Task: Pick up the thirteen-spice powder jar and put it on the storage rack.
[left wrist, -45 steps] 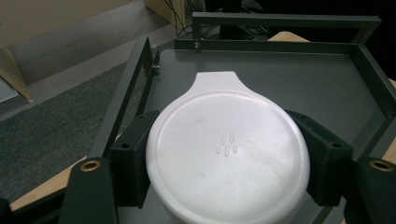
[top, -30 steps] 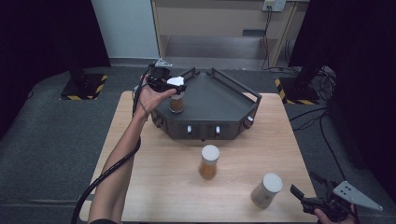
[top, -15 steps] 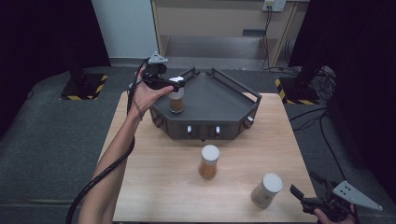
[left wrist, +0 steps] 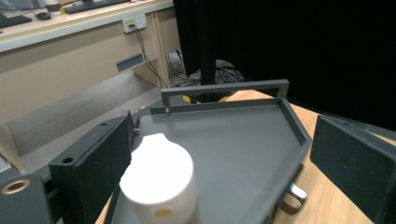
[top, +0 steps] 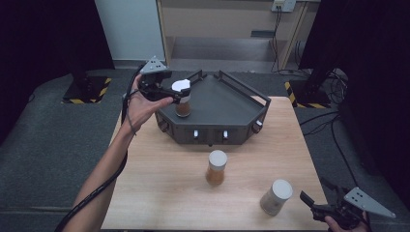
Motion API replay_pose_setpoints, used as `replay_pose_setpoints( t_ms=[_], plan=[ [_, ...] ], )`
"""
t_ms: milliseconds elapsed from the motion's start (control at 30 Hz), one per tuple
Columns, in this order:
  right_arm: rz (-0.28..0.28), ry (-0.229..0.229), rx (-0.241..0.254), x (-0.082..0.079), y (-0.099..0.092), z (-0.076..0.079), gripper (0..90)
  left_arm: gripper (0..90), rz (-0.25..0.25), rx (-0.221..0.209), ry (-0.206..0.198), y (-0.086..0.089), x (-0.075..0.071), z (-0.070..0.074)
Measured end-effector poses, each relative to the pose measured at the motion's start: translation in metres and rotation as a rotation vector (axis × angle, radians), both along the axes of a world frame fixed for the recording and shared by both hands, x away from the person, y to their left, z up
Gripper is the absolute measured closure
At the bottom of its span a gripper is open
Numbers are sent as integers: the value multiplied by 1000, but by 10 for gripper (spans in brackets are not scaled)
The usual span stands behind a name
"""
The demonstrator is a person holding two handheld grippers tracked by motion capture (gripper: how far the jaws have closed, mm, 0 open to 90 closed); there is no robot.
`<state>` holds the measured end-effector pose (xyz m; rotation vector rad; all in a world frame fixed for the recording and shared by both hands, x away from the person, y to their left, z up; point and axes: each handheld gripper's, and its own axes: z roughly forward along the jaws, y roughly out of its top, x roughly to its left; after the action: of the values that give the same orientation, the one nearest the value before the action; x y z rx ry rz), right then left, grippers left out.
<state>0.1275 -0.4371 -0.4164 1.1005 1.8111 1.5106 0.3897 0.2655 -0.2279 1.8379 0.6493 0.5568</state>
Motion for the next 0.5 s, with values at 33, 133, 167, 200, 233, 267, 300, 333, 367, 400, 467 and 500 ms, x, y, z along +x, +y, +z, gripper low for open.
replay_pose_setpoints(
  t_ms=[33, 133, 167, 200, 233, 267, 300, 333, 367, 400, 467, 500],
  plan=[
    [1, 2, 0, 0, 0, 0, 45, 47, -10, -3, -7, 2, -5, -1],
    [0, 1, 0, 0, 0, 0, 45, 45, -34, -8, -27, 5, -21, -3],
    [0, -1, -1, 0, 0, 0, 45, 45, -42, -10, -33, 7, -26, -4],
    [0, -1, -1, 0, 0, 0, 45, 45, -47, -12, -39, 8, -30, -4],
    [0, 1, -1, 0, 1, 0, 45, 45, -50, -12, -44, 10, -35, -5],
    [1, 1, -2, 0, 1, 1, 45, 45, -54, -22, -46, 12, -39, -6],
    [1, 0, -3, 0, 1, 1, 45, 45, -61, -30, -47, 14, -43, -7],
    [3, -1, -3, 0, 1, 1, 45, 45, -64, -32, -52, 15, -48, -8],
    [3, -2, -4, 0, 1, 1, 45, 45, -66, -31, -57, 15, -51, -9],
    [3, -1, -4, 0, 1, 1, 45, 45, -66, -31, -57, 15, -51, -9],
    [2, -2, -4, 0, 1, 1, 45, 45, -80, -41, -67, 19, -62, -11],
    [0, 0, -2, 0, 1, 1, 45, 45, -84, -45, -70, 20, -65, -13]
  ],
)
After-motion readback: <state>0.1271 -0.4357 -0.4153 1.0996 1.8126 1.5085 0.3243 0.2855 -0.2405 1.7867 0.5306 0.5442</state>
